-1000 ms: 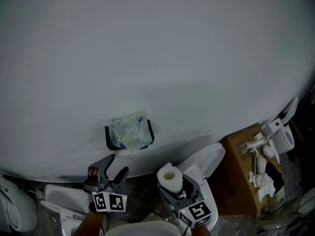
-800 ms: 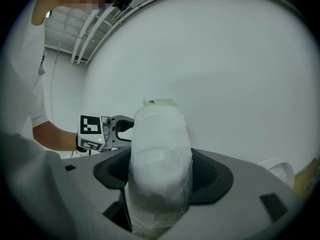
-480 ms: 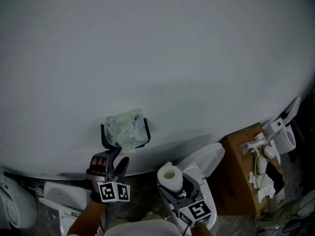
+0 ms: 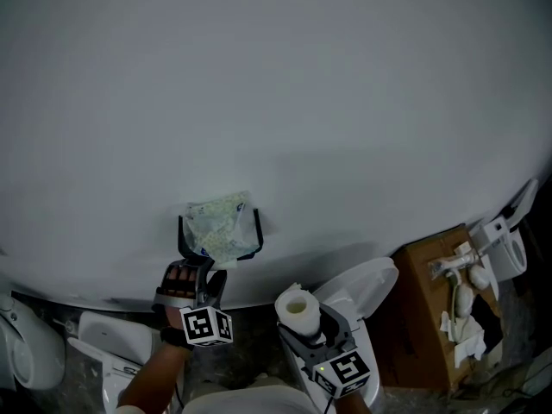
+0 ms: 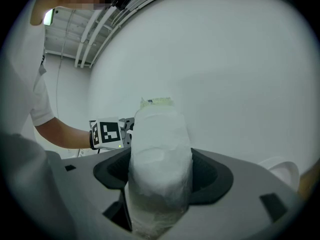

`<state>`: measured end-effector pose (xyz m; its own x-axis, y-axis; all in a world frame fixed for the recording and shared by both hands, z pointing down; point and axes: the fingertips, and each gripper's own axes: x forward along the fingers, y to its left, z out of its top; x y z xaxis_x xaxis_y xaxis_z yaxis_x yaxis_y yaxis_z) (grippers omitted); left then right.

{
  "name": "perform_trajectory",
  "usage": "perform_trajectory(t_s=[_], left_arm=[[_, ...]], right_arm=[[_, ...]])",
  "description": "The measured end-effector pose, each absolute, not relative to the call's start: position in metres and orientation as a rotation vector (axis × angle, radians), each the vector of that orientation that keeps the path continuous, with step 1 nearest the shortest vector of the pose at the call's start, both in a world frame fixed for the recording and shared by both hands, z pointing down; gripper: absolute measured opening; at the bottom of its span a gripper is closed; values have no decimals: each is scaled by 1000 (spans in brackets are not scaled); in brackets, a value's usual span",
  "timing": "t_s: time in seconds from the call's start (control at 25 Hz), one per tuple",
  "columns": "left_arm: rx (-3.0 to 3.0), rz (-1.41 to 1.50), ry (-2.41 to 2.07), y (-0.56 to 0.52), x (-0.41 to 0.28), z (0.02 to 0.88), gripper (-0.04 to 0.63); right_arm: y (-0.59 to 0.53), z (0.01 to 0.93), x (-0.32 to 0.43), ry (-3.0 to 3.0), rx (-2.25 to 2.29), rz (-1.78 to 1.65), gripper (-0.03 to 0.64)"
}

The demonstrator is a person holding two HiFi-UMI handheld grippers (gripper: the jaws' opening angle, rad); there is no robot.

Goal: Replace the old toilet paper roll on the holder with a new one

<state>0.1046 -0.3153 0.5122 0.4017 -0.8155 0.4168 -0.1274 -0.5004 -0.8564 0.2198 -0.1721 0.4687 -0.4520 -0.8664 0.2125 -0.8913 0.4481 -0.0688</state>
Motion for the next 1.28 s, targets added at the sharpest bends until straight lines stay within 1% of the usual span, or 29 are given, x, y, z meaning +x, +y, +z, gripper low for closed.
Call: perform_trajectory(t_s=[0.12, 0.24, 0.6, 1.28], left_arm=[[-1861, -1153, 805, -316, 108, 513, 212], [-1850, -1140, 794, -316, 113, 515, 202], [-1863, -1143, 799, -319, 123, 511, 198], [-1903, -1010, 686, -308, 181, 509, 198]], right_arm=[[-172, 470, 225, -2563, 1539, 254, 323], [-174, 472, 231, -2575, 1545, 266, 324], [-178, 478, 233, -2607, 1531, 298, 323], [-182, 475, 254, -2574, 1597, 289, 322]])
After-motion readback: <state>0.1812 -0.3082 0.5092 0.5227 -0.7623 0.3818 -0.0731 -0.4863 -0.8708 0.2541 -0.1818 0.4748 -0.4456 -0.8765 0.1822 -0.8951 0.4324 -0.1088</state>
